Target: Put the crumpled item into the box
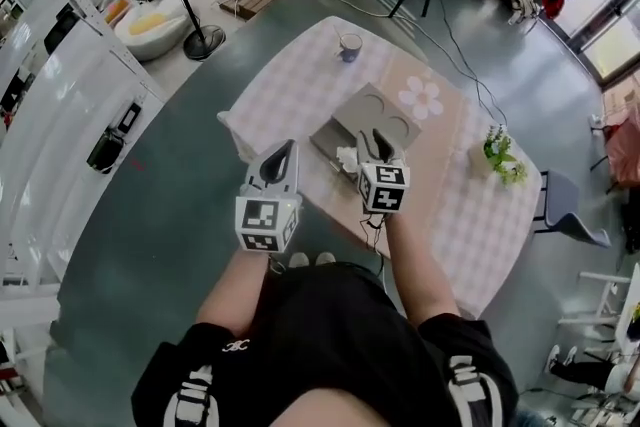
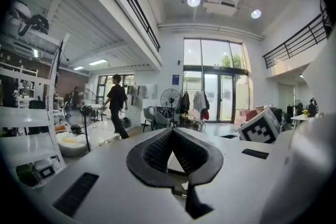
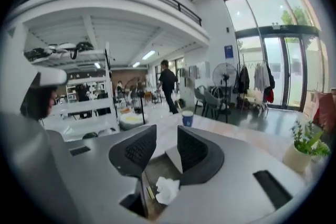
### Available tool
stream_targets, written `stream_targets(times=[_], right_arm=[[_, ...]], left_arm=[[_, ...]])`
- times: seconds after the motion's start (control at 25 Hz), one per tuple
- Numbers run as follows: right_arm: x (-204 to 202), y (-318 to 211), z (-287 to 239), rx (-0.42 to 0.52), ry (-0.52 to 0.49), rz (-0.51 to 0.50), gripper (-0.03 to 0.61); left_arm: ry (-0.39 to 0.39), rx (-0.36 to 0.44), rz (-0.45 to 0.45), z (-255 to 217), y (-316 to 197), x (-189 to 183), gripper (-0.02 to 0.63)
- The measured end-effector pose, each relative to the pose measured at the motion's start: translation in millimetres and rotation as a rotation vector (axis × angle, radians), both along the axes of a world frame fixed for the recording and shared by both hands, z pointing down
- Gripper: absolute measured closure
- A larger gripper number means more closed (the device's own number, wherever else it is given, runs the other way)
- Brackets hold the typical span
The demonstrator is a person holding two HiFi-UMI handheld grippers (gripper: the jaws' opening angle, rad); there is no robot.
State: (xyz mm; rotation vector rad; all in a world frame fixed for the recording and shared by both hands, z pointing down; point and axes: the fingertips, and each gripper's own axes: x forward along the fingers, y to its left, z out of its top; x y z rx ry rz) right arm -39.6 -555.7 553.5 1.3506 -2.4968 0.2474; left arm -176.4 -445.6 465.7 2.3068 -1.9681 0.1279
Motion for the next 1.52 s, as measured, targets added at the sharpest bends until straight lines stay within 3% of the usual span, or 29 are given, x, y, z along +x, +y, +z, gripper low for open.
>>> stream_targets(times=[0.24,0.4,0.72,1.52], right_arm=[[18.5,36.2,-124.4,0.33,-0.179,0.022,0.497],[37.3,66.9,-168.5,0.449,-0.246,0.046,0.57],[46.7,90.7,-150.1,0.399,-0.205,0.054,0.577],[43.6,90.5,-149.0,0.389,-0.196,0.059,0.577]], left_arm=[[-0.013,0.029,0.022,-13.1,4.8,16.1,0.623],[-0.016,0.038,0.028,-19.8,7.8,26.1,0.623],[-0.026,0.059,0.05,-31.0,10.6,37.9,0.623],[-0.02,0.076,0.064,-35.9,16.9,40.9,0.621]])
